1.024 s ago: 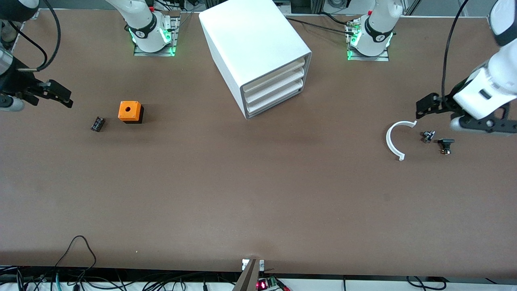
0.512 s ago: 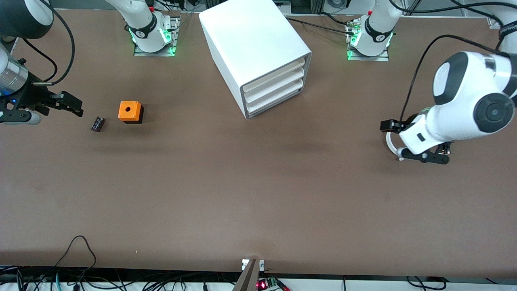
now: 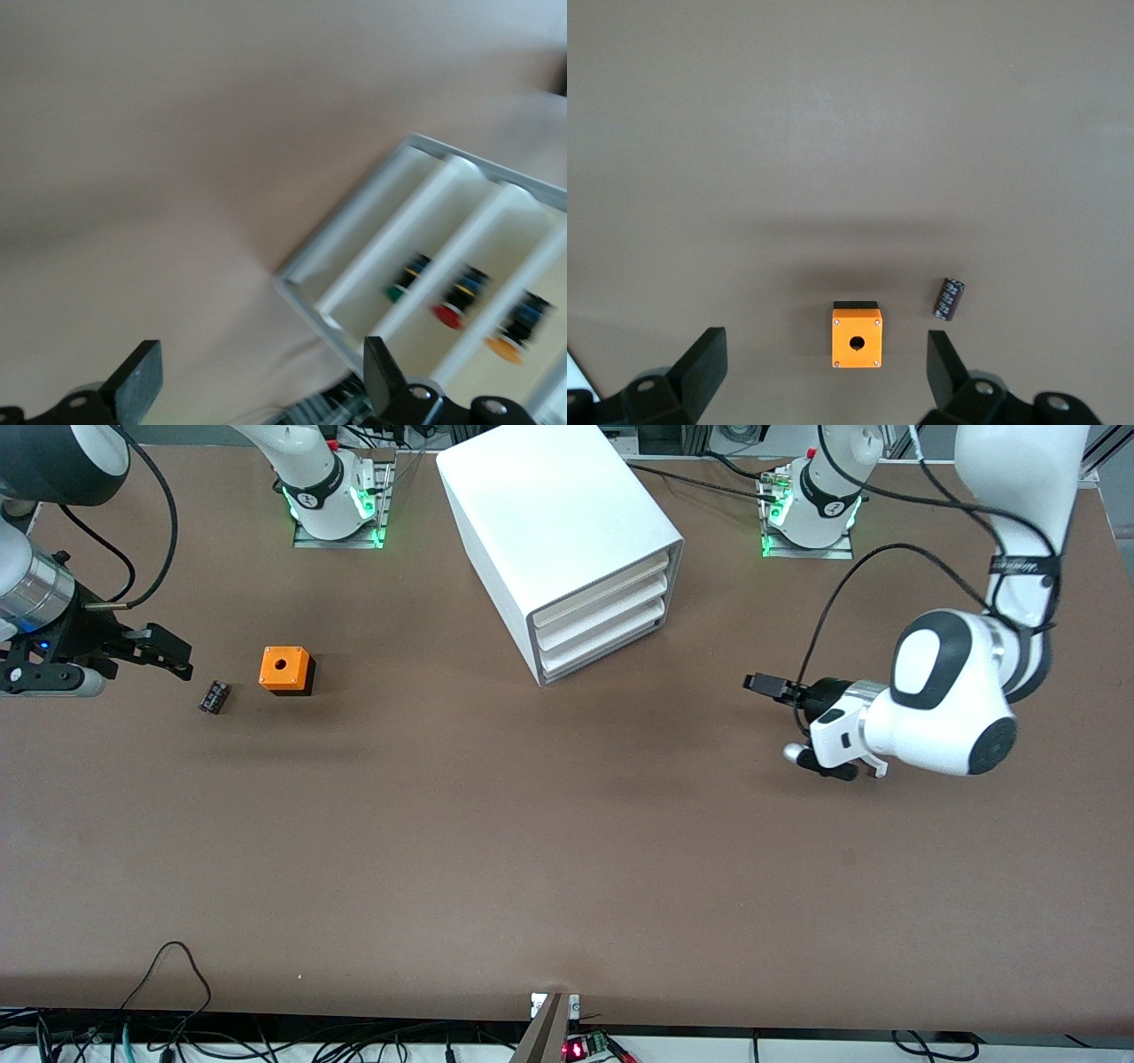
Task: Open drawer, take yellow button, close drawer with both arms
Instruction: 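Reach the left gripper to the white cabinet's drawer front and grasp it, then pull the drawer open with the left gripper while the right gripper approaches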
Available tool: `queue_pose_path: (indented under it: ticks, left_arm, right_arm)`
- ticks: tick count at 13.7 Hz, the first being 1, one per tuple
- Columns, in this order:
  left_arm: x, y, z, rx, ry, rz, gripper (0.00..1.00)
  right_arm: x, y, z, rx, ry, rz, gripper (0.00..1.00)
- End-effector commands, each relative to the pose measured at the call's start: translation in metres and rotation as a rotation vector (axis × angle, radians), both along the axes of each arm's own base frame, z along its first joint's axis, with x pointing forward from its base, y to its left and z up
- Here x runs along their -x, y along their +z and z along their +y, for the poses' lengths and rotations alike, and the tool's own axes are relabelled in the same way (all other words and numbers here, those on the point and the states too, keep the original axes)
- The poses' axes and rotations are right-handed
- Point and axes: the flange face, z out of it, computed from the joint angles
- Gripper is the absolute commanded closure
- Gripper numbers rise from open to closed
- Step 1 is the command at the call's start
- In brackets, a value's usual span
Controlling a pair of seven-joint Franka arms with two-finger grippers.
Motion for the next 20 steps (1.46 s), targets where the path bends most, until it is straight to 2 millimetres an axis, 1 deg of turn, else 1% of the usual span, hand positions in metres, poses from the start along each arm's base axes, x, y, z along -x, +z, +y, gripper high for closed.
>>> queue_pose_path:
  ticks: [1,2,3,4,5,6,8,9,11,12,13,14,15,16,17,18,19,20]
  left_arm:
    - [0.037,-0.033,-0.033,0.22,0.024,0.082,0.0]
    - [0.048,-0.036,-0.052,0.254,0.018,0.107,0.0]
    - [0.052,-0.034,-0.063,0.268,0.005,0.11,0.0]
    - [0.061,-0.032,-0.079,0.281,-0.027,0.119,0.0]
    - [0.073,-0.028,-0.099,0.297,-0.063,0.13,0.01]
    - [0.086,-0.022,-0.117,0.321,-0.082,0.141,0.01]
    - [0.112,-0.019,-0.137,0.35,-0.07,0.161,0.02]
    - [0.126,-0.017,-0.146,0.337,-0.081,0.141,0.02]
    - [0.139,-0.017,-0.156,0.326,-0.095,0.131,0.04]
    - [0.144,-0.019,-0.16,0.325,-0.095,0.134,0.05]
    - [0.149,-0.023,-0.16,0.317,-0.088,0.136,0.08]
    - [0.162,-0.028,-0.169,0.315,-0.097,0.145,0.12]
    - [0.167,-0.032,-0.17,0.3,-0.092,0.134,0.19]
    - [0.171,-0.035,-0.173,0.294,-0.091,0.128,0.34]
    - [0.172,-0.035,-0.173,0.292,-0.091,0.131,0.61]
    - [0.171,-0.036,-0.173,0.292,-0.09,0.131,0.94]
    - [0.171,-0.035,-0.172,0.291,-0.088,0.13,1.0]
    - [0.166,-0.034,-0.167,0.292,-0.078,0.124,1.0]
  right_arm:
    - [0.0,0.007,0.003,0.01,0.0,-0.001,0.0]
    - [0.0,0.007,0.004,0.006,-0.001,-0.001,0.0]
    - [0.0,0.007,0.015,0.004,0.017,-0.001,0.0]
    - [0.001,0.006,0.025,0.004,0.039,0.002,0.0]
    - [0.003,0.002,0.026,0.005,0.04,0.014,0.0]
    - [0.003,0.003,0.027,0.007,0.041,0.017,0.0]
    - [0.002,0.008,0.025,0.013,0.043,0.003,0.0]
    - [0.002,0.007,0.023,0.015,0.039,0.004,0.0]
    - [0.002,0.005,0.015,0.008,0.034,0.015,0.0]
    - [-0.001,-0.003,0.016,0.011,0.034,0.03,0.0]
    - [-0.004,-0.009,0.016,0.012,0.033,0.037,0.0]
    - [-0.006,-0.014,0.018,0.02,0.038,0.045,0.0]
    - [-0.007,-0.015,0.02,0.02,0.043,0.045,0.0]
    - [-0.007,-0.015,0.023,0.02,0.037,0.044,0.0]
    - [-0.006,-0.015,0.023,0.02,0.035,0.045,0.0]
    - [-0.006,-0.015,0.023,0.017,0.047,0.048,0.0]
    - [-0.008,-0.021,0.025,0.015,0.056,0.059,0.0]
    - [-0.01,-0.024,0.027,0.01,0.062,0.063,0.0]
